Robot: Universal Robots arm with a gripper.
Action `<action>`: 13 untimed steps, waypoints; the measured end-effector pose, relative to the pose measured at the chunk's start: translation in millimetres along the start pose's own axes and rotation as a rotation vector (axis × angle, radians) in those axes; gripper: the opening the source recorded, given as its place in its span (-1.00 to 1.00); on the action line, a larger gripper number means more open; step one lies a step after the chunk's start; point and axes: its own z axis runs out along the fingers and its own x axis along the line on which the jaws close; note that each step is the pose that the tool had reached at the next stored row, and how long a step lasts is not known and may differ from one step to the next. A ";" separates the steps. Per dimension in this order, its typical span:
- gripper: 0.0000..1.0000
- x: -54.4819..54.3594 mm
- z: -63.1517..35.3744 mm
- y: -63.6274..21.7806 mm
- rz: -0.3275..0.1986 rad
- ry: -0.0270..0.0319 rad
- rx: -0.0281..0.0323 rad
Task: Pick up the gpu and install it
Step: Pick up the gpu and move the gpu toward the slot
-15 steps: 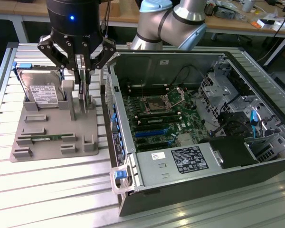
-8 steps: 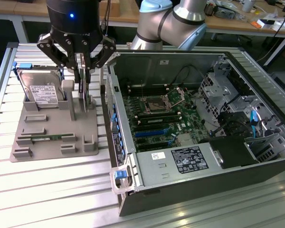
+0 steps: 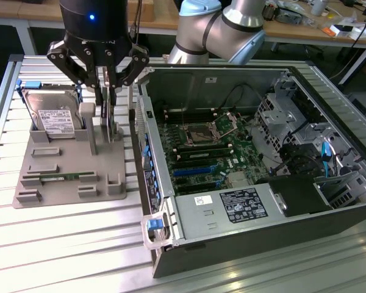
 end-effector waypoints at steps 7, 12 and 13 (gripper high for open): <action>-0.48 -0.1 -3.0 0.1 0.000 -0.0001 0.0000; -0.48 -0.1 -4.7 0.2 0.000 0.0000 0.0000; -0.48 -0.1 -5.1 0.2 0.000 0.0000 0.0000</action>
